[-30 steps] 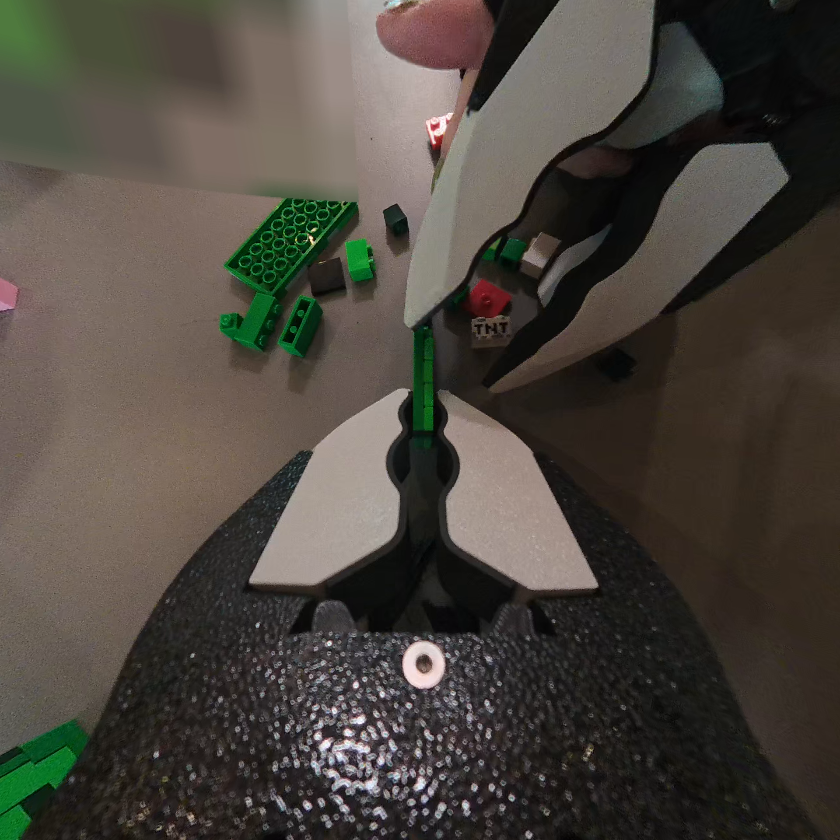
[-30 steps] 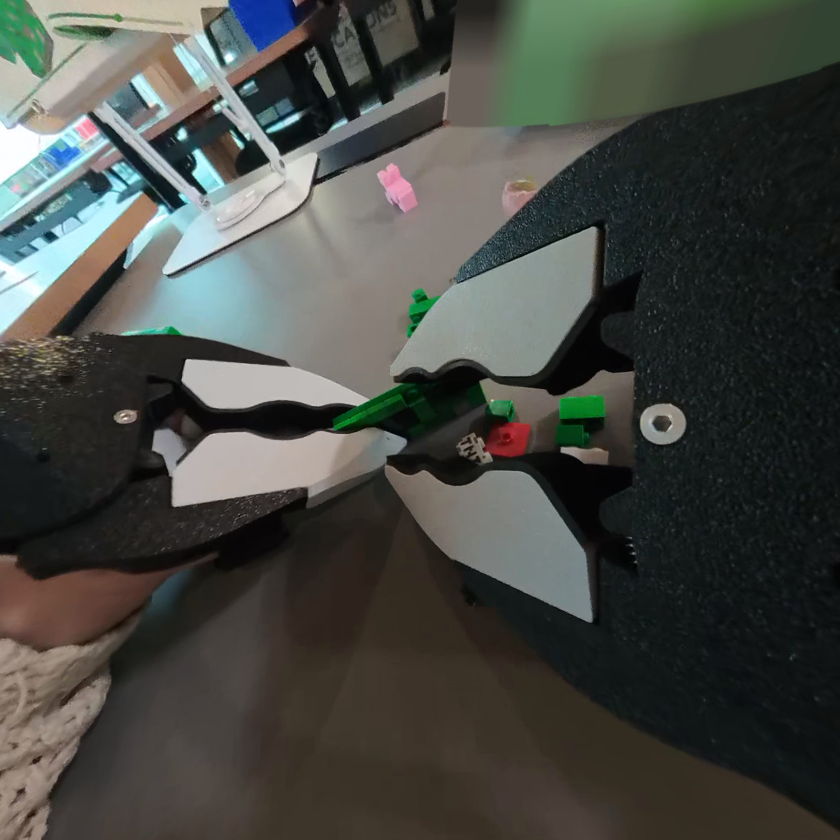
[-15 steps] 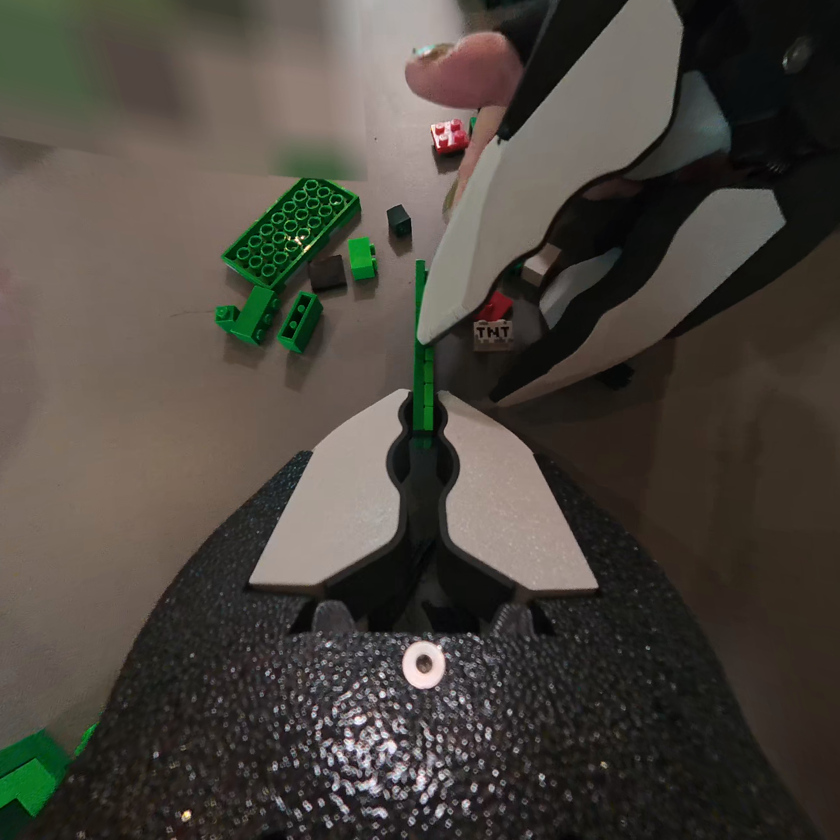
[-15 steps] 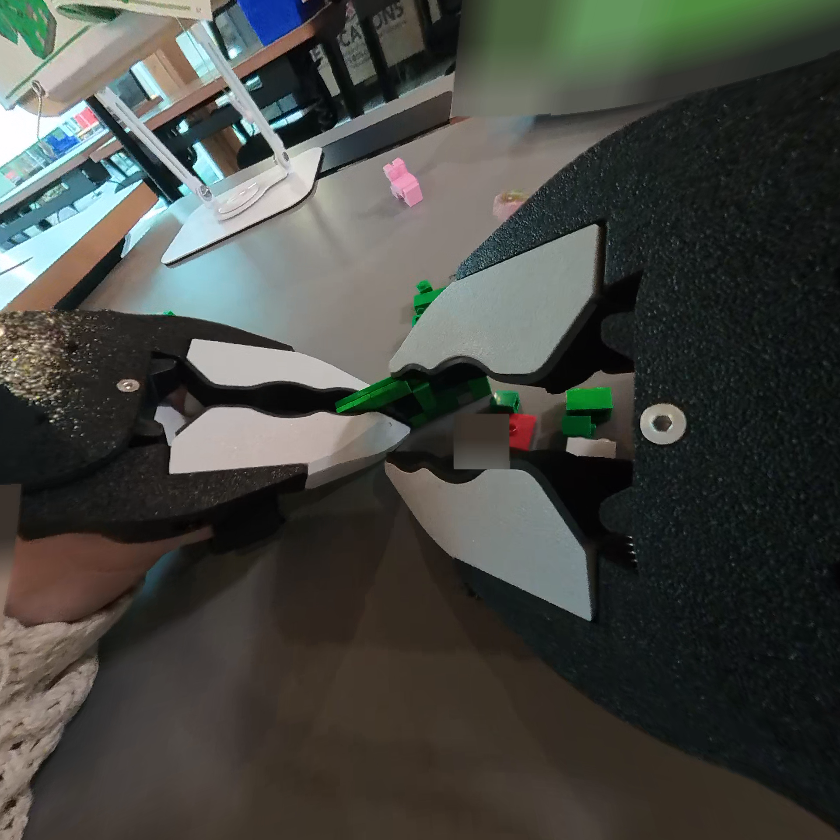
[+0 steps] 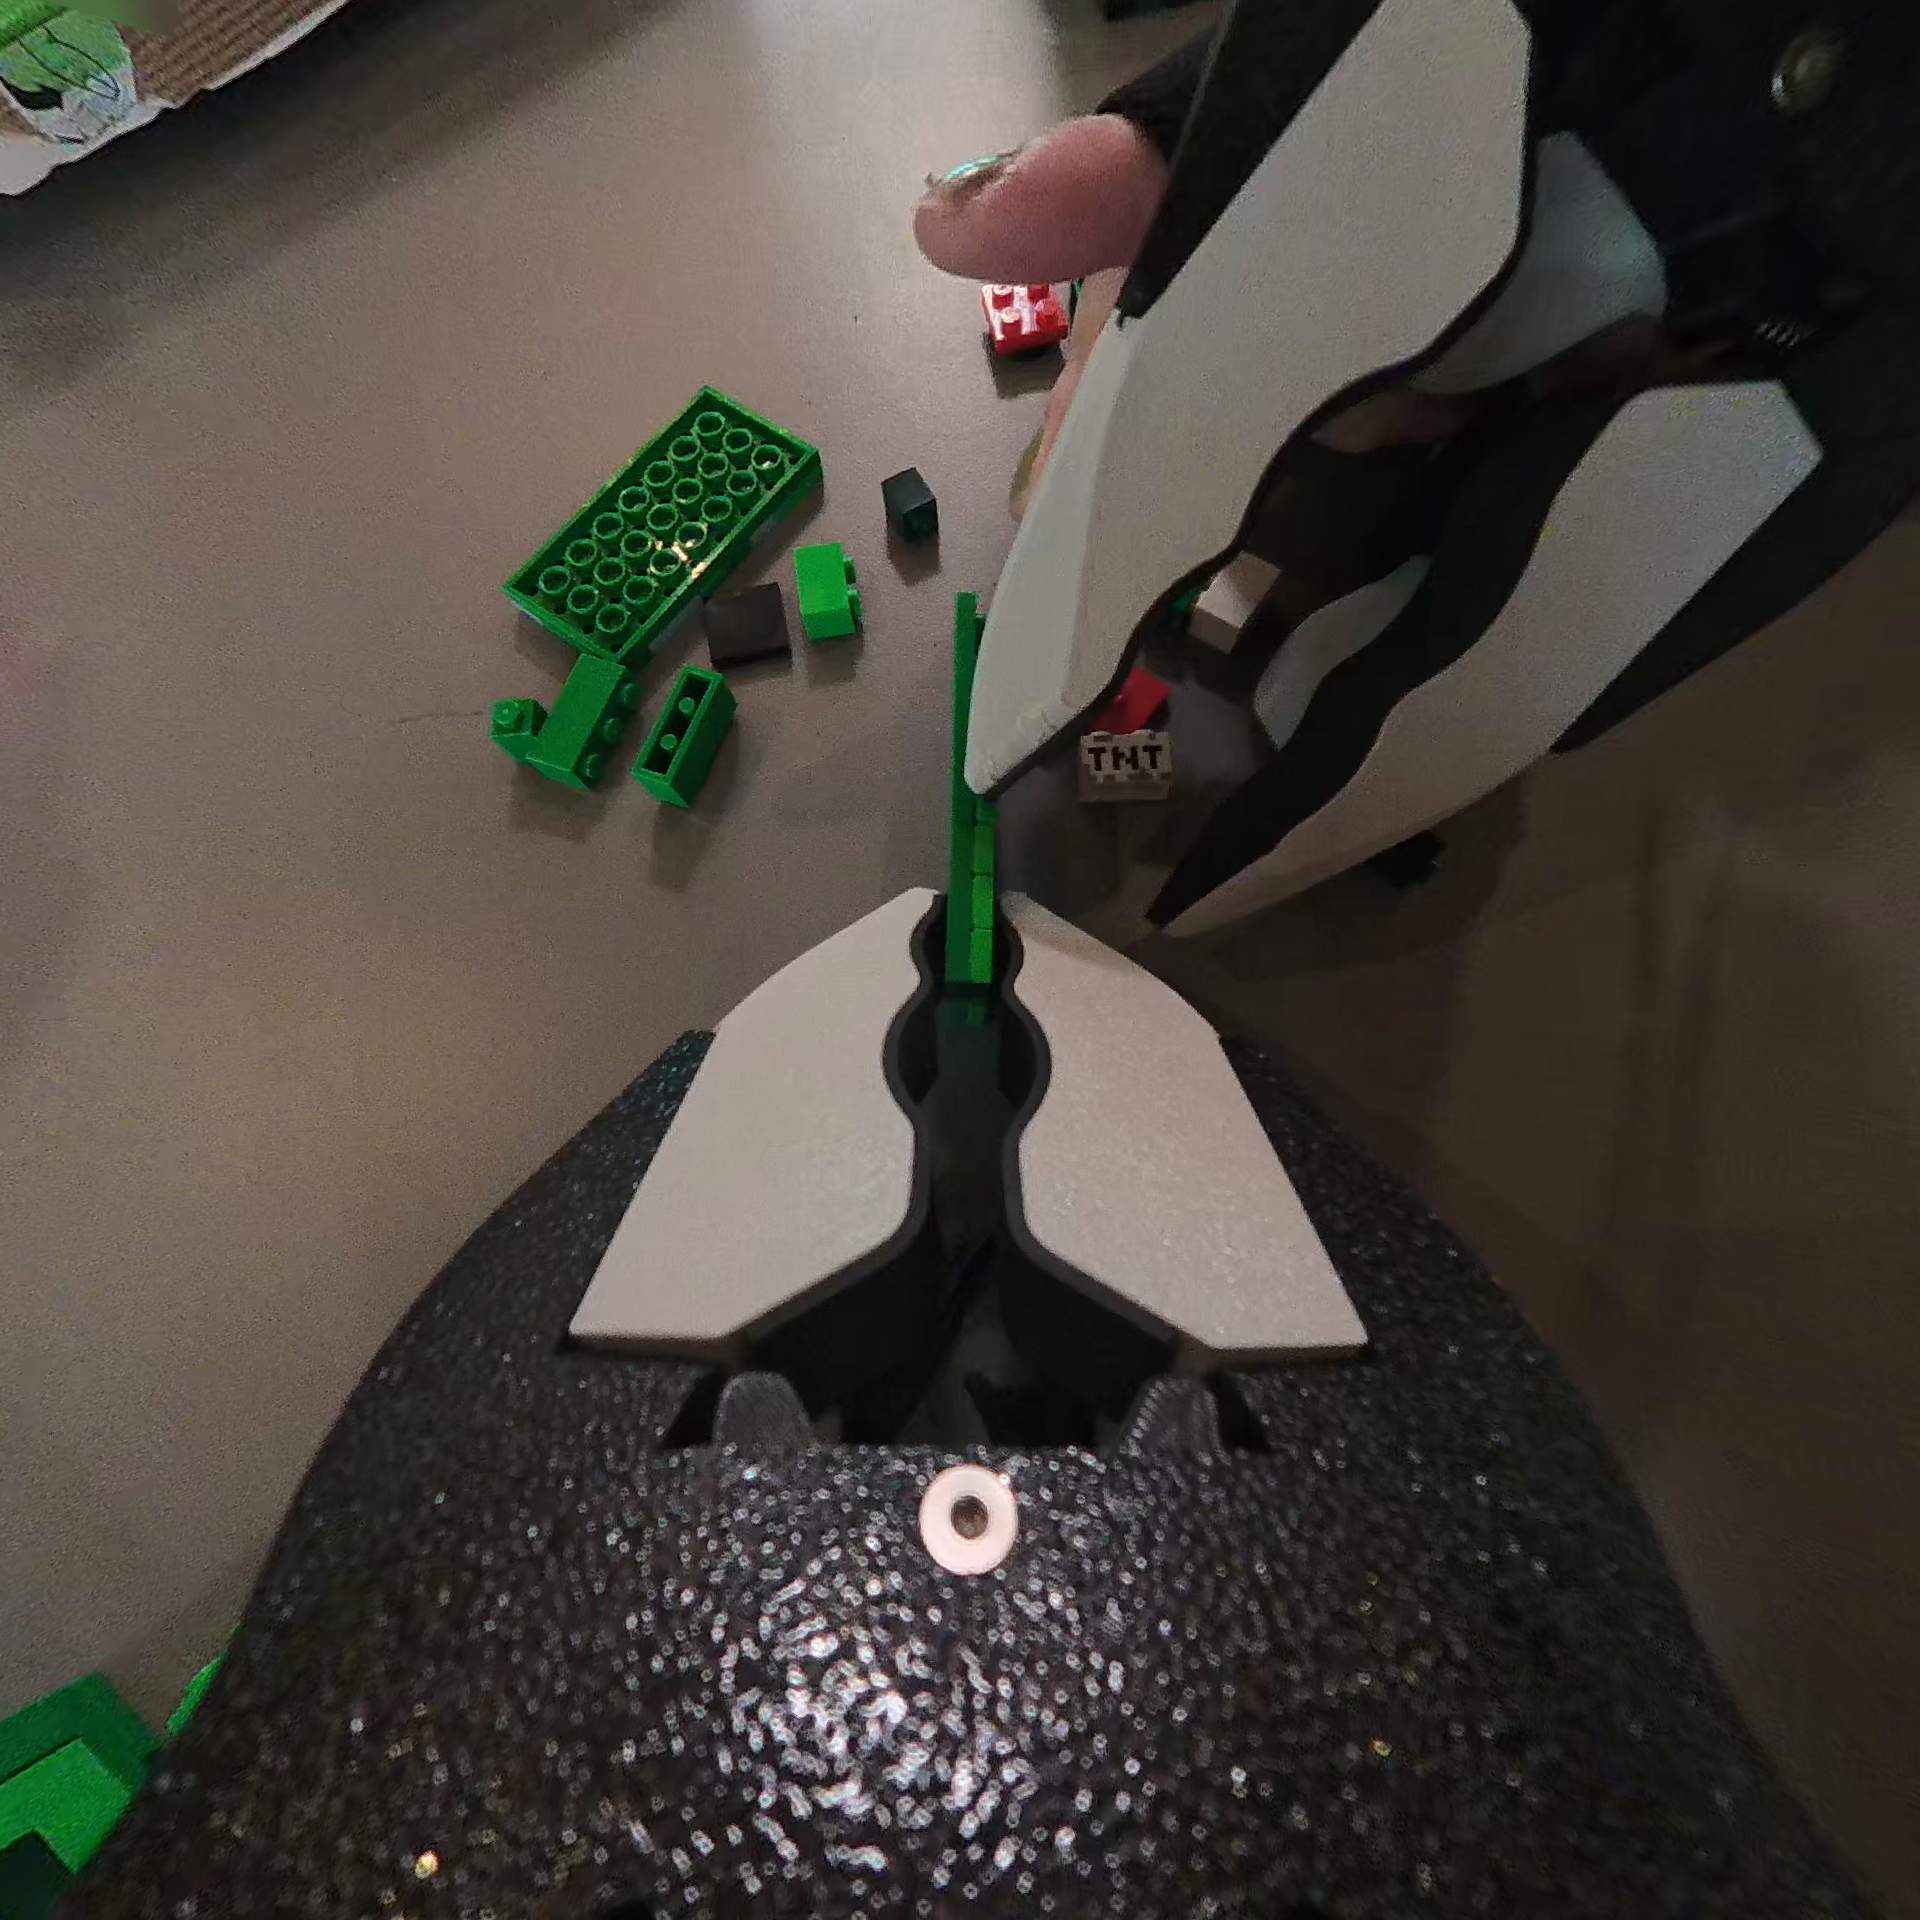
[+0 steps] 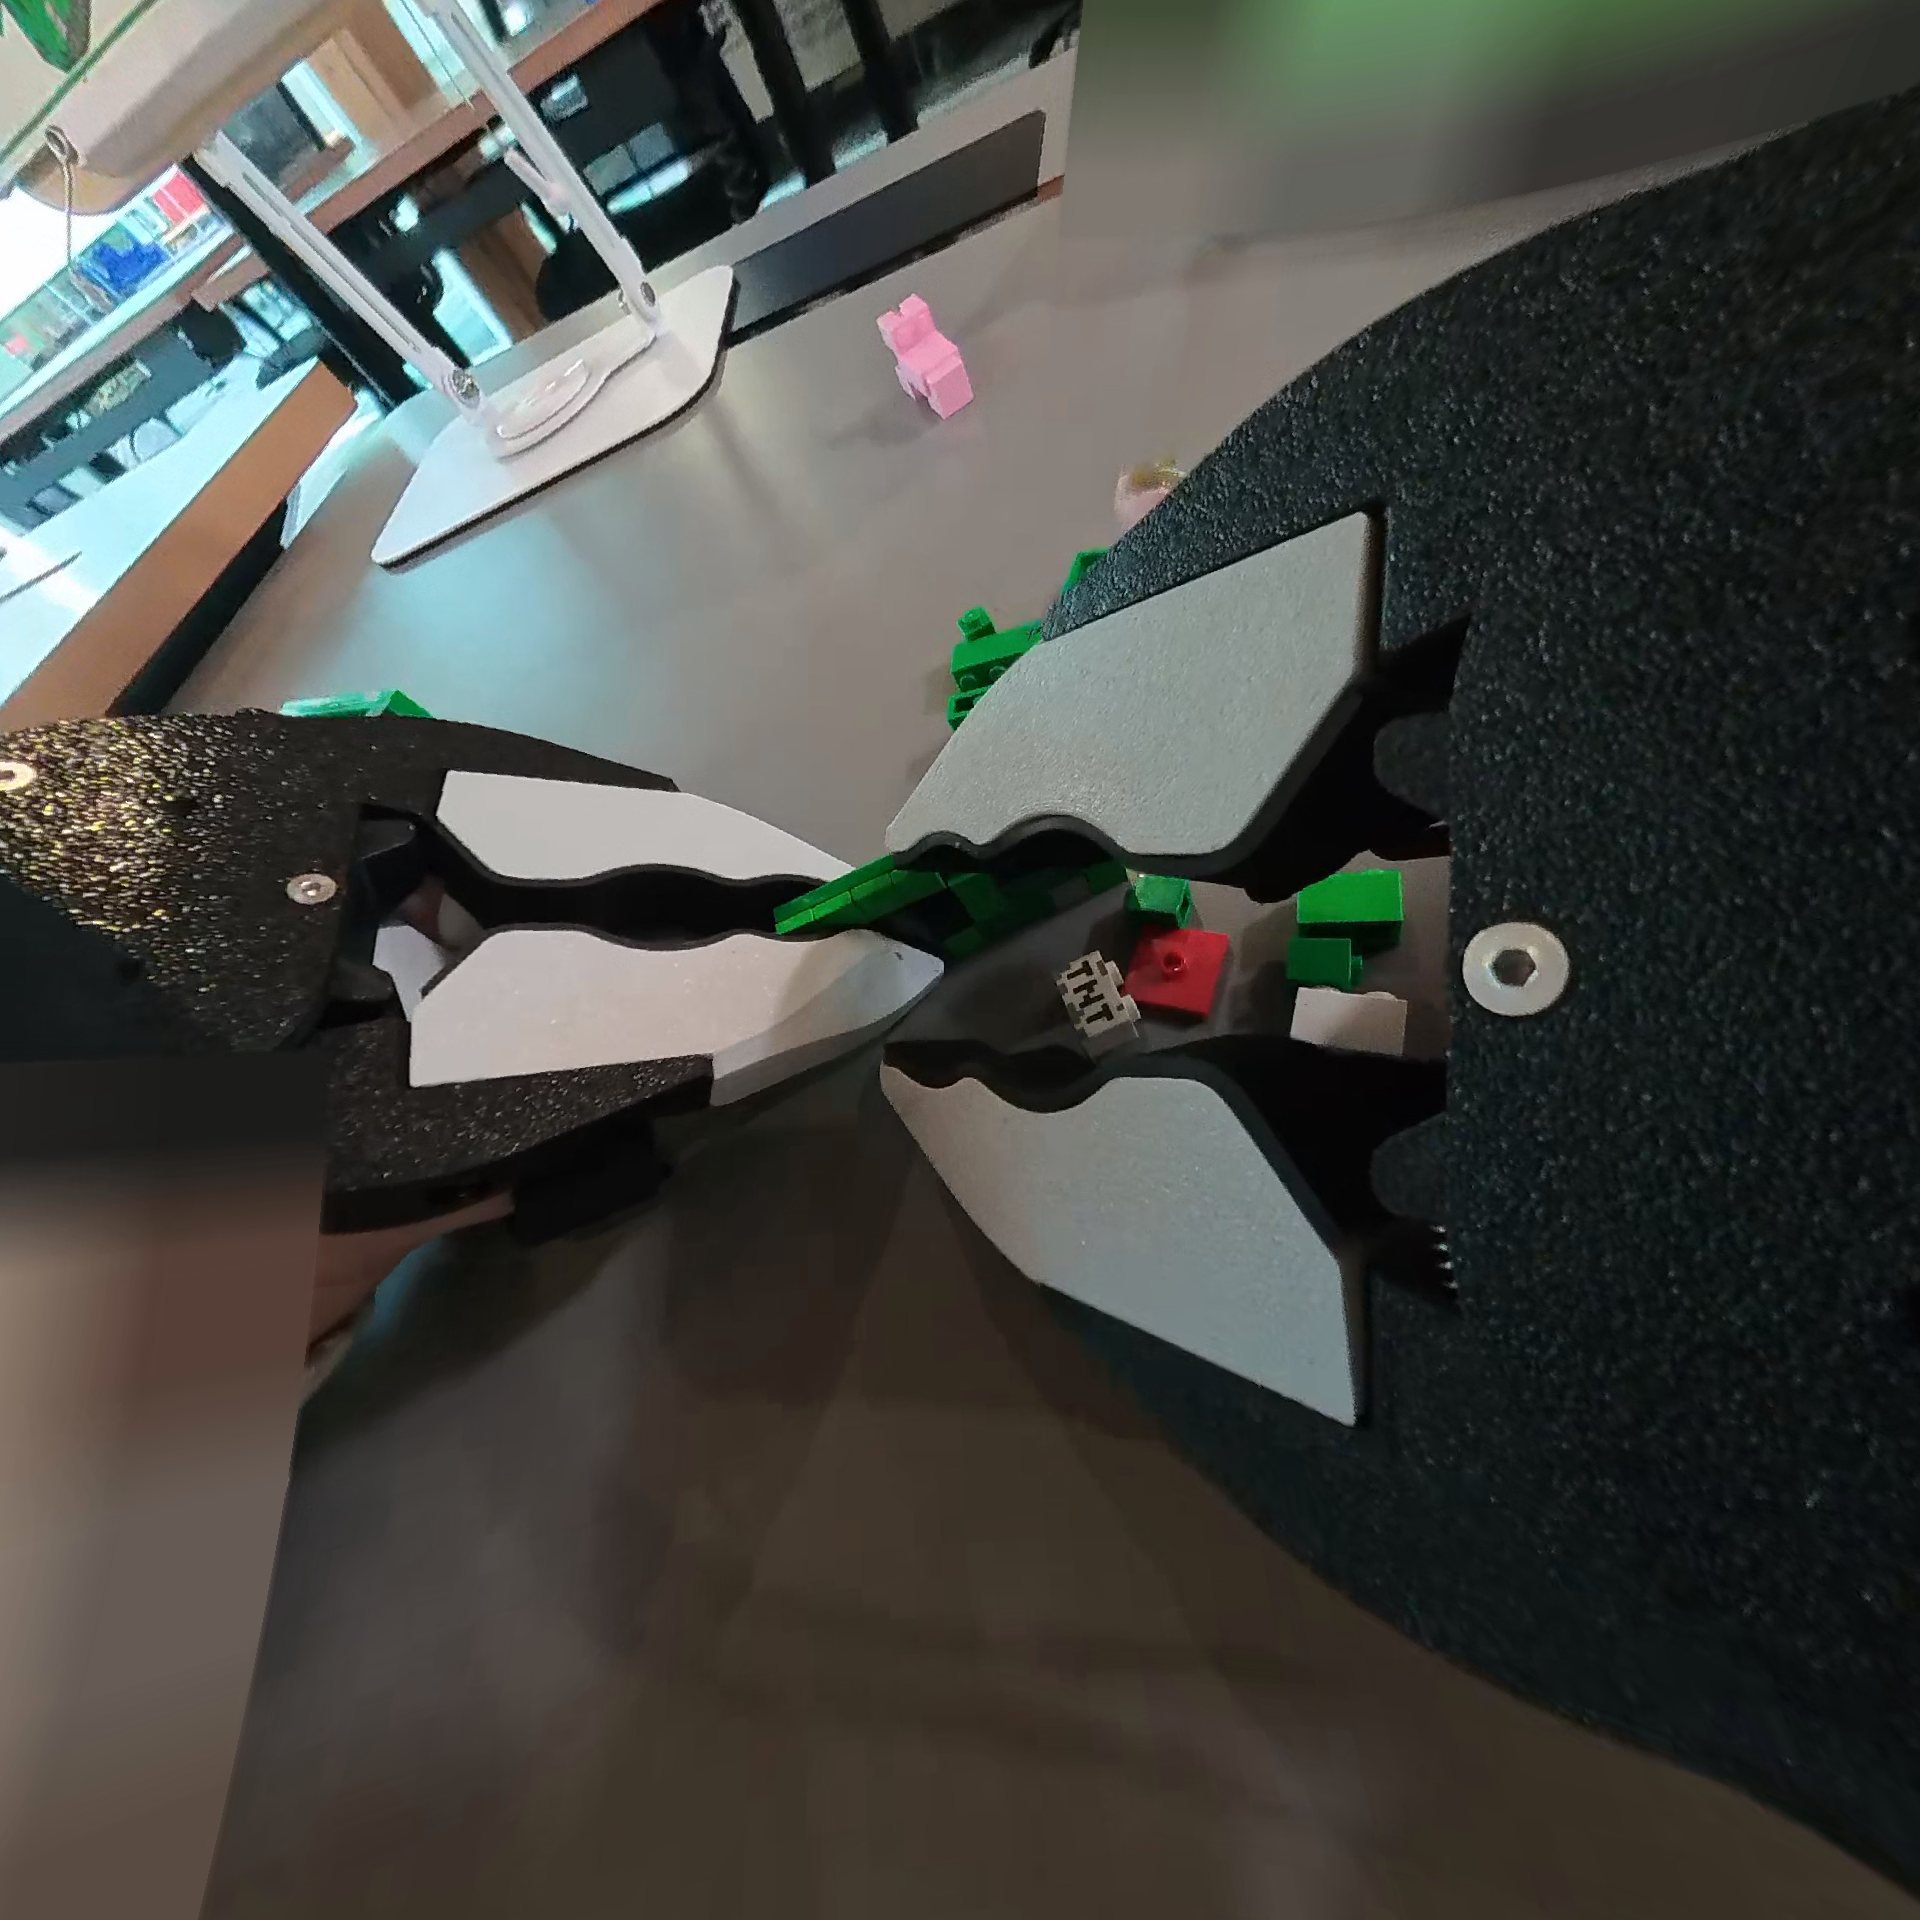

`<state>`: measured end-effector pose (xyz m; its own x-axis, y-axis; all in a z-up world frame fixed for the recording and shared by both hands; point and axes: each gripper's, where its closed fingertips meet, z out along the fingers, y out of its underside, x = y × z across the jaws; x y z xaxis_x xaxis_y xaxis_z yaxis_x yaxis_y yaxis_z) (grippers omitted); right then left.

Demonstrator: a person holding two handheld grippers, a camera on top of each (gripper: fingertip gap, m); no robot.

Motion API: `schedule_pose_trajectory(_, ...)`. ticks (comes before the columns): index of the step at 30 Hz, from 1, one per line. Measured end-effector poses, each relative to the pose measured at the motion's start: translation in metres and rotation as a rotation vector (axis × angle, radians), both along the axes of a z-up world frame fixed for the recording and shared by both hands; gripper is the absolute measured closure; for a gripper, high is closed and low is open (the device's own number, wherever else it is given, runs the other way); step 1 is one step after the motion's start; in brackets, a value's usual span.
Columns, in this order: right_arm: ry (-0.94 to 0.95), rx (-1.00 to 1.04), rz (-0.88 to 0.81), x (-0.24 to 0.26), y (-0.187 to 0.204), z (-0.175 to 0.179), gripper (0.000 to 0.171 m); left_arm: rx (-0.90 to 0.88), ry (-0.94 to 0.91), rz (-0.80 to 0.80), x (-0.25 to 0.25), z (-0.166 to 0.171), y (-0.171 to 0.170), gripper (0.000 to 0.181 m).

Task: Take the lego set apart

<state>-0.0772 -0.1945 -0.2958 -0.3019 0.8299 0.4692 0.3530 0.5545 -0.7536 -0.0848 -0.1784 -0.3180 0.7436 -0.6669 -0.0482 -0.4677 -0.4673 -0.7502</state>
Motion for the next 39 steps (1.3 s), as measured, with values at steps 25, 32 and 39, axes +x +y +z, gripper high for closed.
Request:
schedule_pose_trajectory(25,0.004,-0.015,0.006,0.001,-0.001,0.001,0.135,-0.013,-0.015,0.009,0.0,0.0,0.0,0.175)
schedule_pose_trajectory(32,0.032,0.034,0.031,-0.004,-0.003,0.002,0.135,-0.016,-0.01,0.008,0.0,-0.001,0.001,0.175)
schedule_pose_trajectory(39,0.008,0.037,0.062,-0.004,-0.008,-0.001,0.142,-0.015,-0.005,0.009,0.0,-0.001,0.001,0.175)
